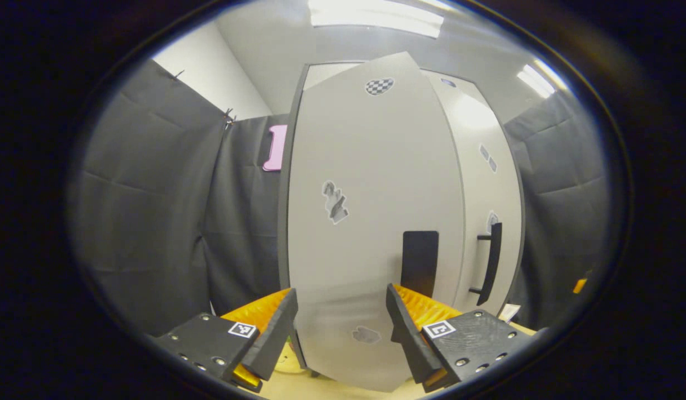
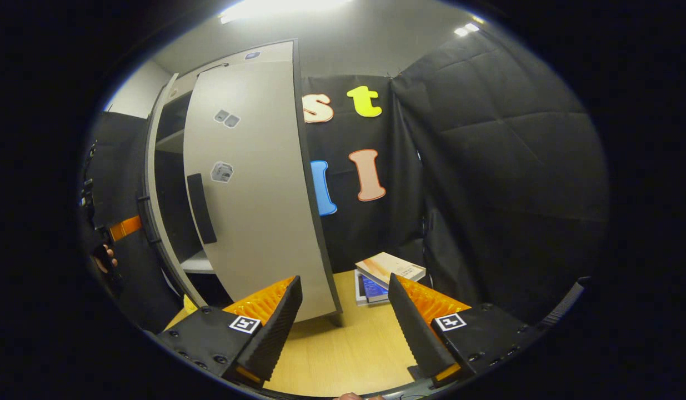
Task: Grab one shoe with the right hand and put it into the shoe cabinet, grab the other shoe with the left hand and put it into the shoe cabinet; then close the right door with the right hand and the left door with the left hand.
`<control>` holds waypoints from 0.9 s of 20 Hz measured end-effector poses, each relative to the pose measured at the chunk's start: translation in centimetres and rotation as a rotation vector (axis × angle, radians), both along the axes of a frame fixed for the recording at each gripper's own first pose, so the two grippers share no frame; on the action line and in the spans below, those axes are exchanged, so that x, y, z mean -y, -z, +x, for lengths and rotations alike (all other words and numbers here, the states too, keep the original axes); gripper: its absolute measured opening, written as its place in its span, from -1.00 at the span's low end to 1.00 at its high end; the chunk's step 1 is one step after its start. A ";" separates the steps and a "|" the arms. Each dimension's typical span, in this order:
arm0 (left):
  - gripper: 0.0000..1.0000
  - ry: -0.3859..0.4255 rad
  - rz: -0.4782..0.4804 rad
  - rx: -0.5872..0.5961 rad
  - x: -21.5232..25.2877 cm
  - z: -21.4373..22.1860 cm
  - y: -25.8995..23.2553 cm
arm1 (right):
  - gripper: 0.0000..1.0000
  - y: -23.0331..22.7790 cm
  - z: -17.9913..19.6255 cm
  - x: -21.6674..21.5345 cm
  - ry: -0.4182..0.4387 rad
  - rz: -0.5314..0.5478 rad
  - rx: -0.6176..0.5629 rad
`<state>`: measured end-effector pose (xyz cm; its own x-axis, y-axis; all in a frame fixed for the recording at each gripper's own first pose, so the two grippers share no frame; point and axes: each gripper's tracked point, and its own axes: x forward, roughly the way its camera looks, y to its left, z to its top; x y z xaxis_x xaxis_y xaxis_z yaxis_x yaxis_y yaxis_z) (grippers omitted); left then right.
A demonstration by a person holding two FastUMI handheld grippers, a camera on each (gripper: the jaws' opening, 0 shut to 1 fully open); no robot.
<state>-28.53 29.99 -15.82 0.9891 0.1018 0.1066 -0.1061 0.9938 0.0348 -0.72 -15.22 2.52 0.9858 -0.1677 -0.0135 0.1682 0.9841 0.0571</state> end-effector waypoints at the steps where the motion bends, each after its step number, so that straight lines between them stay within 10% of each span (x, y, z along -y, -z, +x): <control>1: 0.79 -0.017 -0.006 0.009 0.0 0.0 -0.2 | 0.96 1.0 -0.6 0.5 0.021 -0.013 -0.023; 8: 0.79 0.013 -0.121 -0.042 2.9 -2.7 1.6 | 0.96 3.9 -2.4 3.8 0.052 0.069 -0.090; 18: 0.77 -0.026 -0.003 -0.115 8.5 -12.6 4.8 | 0.95 4.0 2.4 6.7 -0.141 0.024 -0.111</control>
<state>-41.13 21.52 -20.57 0.9918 0.1278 -0.0074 -0.1274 0.9908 0.0453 1.71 -21.88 -1.43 0.9917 -0.0265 -0.1259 0.0355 0.9970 0.0694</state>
